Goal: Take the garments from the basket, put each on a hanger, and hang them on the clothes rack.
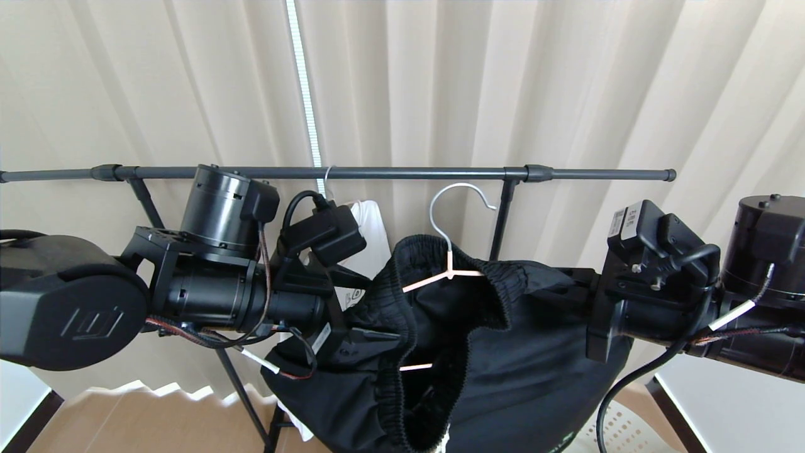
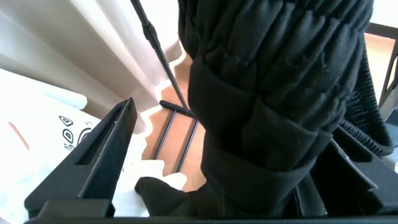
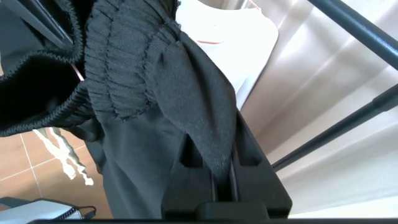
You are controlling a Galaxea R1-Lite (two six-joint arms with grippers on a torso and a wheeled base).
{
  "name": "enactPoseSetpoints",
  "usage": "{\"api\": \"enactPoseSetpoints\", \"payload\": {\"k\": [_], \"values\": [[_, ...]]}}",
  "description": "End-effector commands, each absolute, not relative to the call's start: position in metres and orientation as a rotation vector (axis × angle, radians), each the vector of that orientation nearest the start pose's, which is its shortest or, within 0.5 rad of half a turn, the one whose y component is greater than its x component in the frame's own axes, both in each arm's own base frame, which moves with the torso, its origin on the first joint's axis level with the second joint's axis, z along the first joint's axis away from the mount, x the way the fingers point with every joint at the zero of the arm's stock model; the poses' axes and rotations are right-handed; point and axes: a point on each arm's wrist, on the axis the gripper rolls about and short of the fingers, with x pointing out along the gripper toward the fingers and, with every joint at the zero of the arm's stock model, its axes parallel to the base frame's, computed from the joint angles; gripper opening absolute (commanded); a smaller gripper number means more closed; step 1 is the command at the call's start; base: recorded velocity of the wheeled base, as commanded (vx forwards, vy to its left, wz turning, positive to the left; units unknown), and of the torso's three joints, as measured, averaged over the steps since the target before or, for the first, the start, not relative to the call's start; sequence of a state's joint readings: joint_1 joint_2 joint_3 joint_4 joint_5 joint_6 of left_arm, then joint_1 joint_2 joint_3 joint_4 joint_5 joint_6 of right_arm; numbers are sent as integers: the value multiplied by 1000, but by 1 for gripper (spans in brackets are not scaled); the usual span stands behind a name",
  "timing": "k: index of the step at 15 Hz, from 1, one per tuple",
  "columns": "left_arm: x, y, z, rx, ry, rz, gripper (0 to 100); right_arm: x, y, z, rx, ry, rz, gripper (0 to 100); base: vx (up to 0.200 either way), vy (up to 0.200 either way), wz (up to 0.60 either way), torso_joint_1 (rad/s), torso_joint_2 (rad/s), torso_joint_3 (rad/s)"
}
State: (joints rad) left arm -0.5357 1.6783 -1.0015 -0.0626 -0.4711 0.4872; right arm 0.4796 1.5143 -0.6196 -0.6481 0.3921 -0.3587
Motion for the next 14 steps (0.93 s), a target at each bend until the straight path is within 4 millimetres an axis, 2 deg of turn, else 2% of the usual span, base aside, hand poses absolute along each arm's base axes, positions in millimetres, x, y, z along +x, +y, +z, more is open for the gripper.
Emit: {"api": "enactPoseSetpoints", "payload": {"k": [1,11,12,14], "values": [[250,-161,190,452,390,-1113,0,217,123,186,-345,96,905,0,0,0,0,0,0,0],[240,-154,198,451,361,-1097,0,214,120,188,-345,92,902,0,0,0,0,0,0,0],[239,-153,199,449,360,-1096,0,214,120,188,-346,93,903,100,0,0,0,0,0,0],[235,-151,201,449,341,-1092,0,212,119,189,-347,91,901,100,0,0,0,0,0,0]]}}
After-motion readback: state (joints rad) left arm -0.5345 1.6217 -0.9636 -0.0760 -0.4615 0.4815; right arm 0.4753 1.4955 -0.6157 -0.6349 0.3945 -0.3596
